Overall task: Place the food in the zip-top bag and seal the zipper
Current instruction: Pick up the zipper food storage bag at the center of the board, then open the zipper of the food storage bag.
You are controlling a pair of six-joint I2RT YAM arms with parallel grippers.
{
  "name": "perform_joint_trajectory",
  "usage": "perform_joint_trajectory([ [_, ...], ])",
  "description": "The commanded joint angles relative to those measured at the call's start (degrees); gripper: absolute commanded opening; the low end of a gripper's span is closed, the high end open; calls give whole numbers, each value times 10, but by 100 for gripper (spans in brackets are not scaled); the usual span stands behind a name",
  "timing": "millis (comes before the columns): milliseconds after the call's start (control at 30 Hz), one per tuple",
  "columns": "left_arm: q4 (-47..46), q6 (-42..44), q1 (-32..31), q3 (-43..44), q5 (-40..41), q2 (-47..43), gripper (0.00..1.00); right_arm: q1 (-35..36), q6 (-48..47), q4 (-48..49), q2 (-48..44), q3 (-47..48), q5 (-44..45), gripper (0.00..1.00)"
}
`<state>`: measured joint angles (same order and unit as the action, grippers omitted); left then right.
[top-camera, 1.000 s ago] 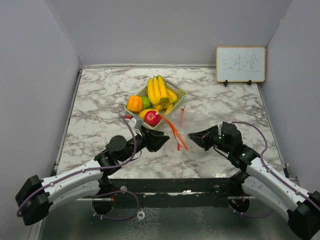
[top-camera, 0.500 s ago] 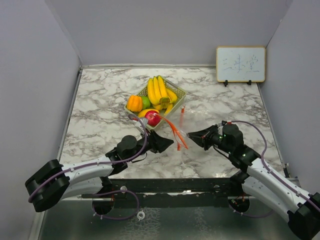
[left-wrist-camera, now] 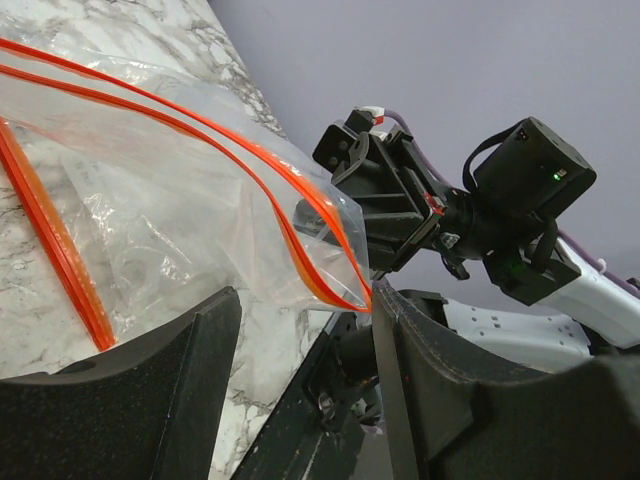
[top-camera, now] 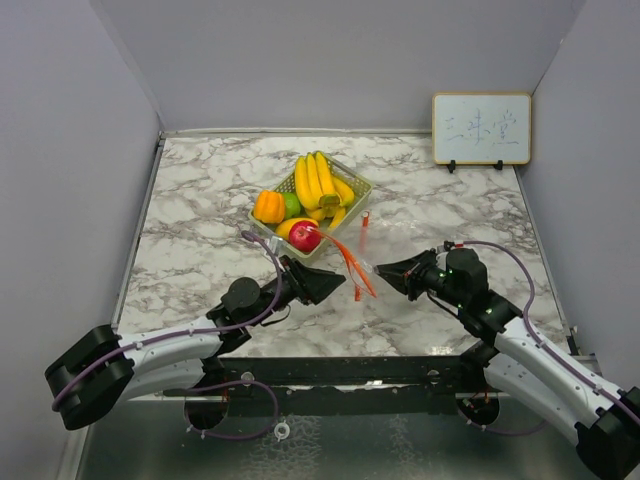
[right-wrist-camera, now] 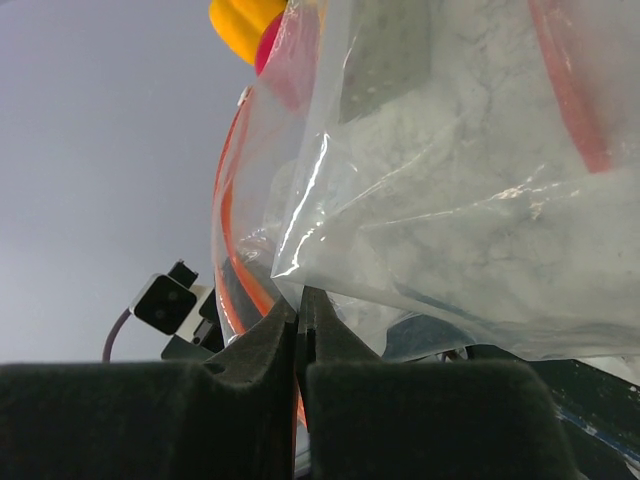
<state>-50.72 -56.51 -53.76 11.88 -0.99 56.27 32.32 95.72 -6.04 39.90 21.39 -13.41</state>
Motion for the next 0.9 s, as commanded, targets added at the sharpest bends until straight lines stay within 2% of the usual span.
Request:
perform_joint_trajectory([
  [0, -37, -7, -1, 11, 5, 12, 58, 2, -10, 2, 6, 13, -12, 2],
  [233, -35, 1, -1, 46, -10, 53, 57, 2, -10, 2, 0, 10, -15, 2],
  [867, -83, -7, -2, 71, -6, 169, 51, 2, -32, -6, -9, 17, -24, 2],
])
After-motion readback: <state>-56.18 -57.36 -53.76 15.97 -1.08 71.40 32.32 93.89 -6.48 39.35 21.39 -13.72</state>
